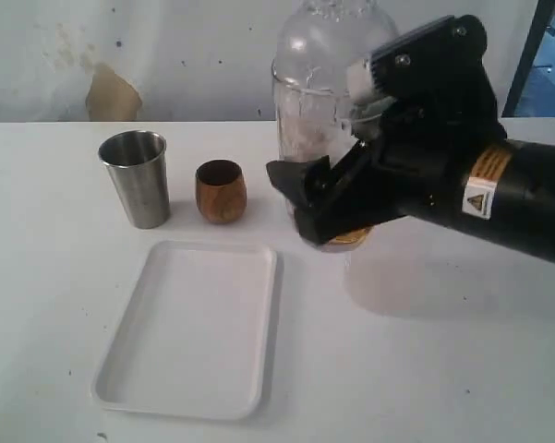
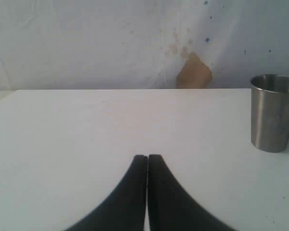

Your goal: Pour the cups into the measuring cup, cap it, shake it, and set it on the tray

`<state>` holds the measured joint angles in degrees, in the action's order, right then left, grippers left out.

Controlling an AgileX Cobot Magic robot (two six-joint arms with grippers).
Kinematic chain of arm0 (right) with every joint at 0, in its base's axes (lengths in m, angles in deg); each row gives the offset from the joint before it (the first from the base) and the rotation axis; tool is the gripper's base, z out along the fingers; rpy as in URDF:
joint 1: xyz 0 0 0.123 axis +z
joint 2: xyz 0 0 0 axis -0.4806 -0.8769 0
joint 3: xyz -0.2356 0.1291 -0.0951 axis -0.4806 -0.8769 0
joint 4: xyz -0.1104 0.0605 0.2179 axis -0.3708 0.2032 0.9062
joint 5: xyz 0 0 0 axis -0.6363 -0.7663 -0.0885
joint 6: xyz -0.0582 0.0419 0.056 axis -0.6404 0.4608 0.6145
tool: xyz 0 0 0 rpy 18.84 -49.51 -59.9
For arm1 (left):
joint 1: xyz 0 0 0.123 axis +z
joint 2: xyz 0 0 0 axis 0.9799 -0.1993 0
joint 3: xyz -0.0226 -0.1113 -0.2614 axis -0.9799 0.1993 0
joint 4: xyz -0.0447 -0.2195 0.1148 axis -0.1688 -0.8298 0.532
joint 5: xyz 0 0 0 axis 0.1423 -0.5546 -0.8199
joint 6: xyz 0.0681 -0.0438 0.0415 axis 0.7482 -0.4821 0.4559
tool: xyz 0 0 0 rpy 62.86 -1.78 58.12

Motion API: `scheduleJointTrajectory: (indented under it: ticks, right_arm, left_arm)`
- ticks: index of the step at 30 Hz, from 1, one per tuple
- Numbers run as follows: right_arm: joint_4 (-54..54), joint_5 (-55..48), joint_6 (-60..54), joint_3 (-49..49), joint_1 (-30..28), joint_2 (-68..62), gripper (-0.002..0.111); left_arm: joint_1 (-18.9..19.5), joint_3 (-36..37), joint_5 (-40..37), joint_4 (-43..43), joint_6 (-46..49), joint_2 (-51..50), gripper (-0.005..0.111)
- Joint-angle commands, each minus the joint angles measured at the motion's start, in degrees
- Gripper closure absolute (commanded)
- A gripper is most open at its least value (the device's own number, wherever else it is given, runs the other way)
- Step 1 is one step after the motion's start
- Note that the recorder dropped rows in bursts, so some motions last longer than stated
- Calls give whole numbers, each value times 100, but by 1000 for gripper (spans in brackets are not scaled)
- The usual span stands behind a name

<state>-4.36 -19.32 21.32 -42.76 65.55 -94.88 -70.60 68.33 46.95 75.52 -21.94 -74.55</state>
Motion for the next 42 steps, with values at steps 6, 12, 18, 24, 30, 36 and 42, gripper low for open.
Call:
scheduleJointTrajectory:
  ticks: [6,12,18,24,30,36,42]
  right_arm:
    - [-3,106,-462,234,174,303,108]
    - [606,-497,-219,407,-493,514,108]
    - [791,25,-422,310,-696,825,108]
    - [569,-61,-768,265,-319,942,108]
    - [739,-393,-208,384,-912,687,108]
    - [1100,211,-1103,325,-939,844,108]
    - [1189,-325,-1027,299,-809,928,108]
  left_arm:
    - [2,24,43,-31,-4,26,106]
    - [2,24,43,-31,-4,26,106]
    - [2,24,43,-31,-4,26,106]
    - [2,24,43,-31,-4,26,106]
    - [2,24,43,-31,-4,26,106]
    - [2,24,43,-31,-4,26,106]
    - [2,24,43,-31,-4,26,106]
